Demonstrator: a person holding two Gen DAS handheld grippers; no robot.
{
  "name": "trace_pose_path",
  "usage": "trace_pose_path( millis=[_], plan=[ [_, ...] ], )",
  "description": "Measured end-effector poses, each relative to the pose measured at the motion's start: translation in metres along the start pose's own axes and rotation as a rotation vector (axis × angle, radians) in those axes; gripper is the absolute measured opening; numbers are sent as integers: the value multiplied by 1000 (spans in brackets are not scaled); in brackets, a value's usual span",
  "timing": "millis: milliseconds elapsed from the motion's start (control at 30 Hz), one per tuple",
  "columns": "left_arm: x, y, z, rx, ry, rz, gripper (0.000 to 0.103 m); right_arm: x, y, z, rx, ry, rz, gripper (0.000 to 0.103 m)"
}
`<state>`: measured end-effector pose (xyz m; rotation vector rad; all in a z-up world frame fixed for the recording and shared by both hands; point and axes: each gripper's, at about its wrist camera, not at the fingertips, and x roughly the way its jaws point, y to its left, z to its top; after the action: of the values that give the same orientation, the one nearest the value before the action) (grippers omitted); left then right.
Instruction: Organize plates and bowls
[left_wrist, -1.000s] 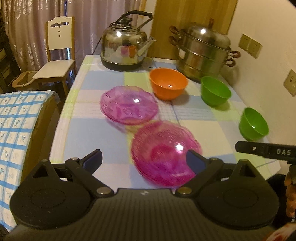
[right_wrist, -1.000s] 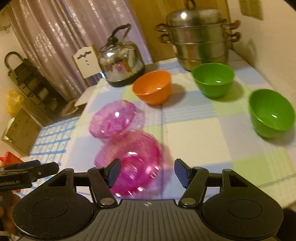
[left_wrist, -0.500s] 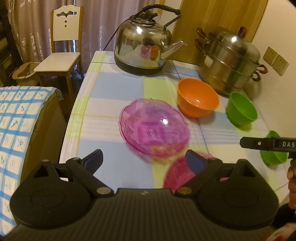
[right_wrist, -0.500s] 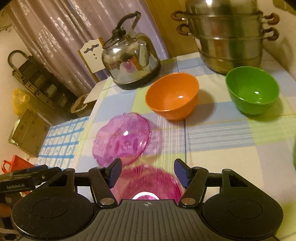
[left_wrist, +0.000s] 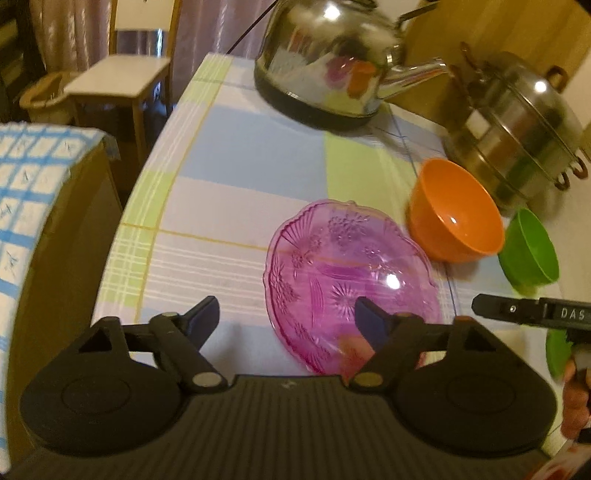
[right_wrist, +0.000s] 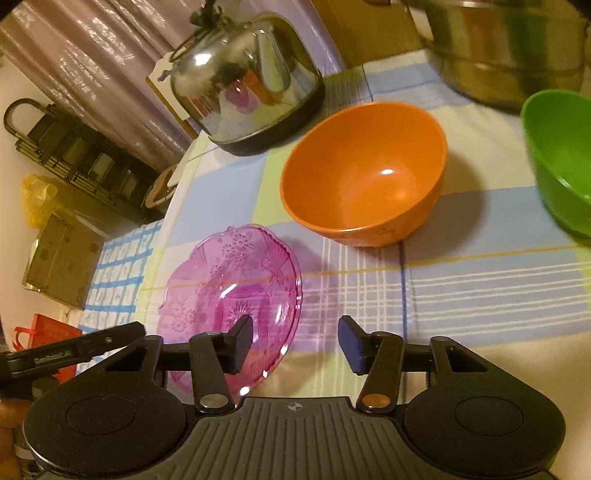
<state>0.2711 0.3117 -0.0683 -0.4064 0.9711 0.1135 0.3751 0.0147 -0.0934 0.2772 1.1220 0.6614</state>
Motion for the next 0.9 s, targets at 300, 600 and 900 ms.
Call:
trace_pose_path(
  millis=[300, 600, 900],
  plan=[
    [35, 13, 13, -37, 40, 0, 56, 39, -6, 14, 26, 48, 5, 41],
    [49, 16, 16, -43, 66, -11, 30, 54, -3, 17, 22, 75, -4, 23],
    [48, 11, 15, -17, 66, 8, 10, 55, 2, 18, 14, 75, -24, 6]
  ],
)
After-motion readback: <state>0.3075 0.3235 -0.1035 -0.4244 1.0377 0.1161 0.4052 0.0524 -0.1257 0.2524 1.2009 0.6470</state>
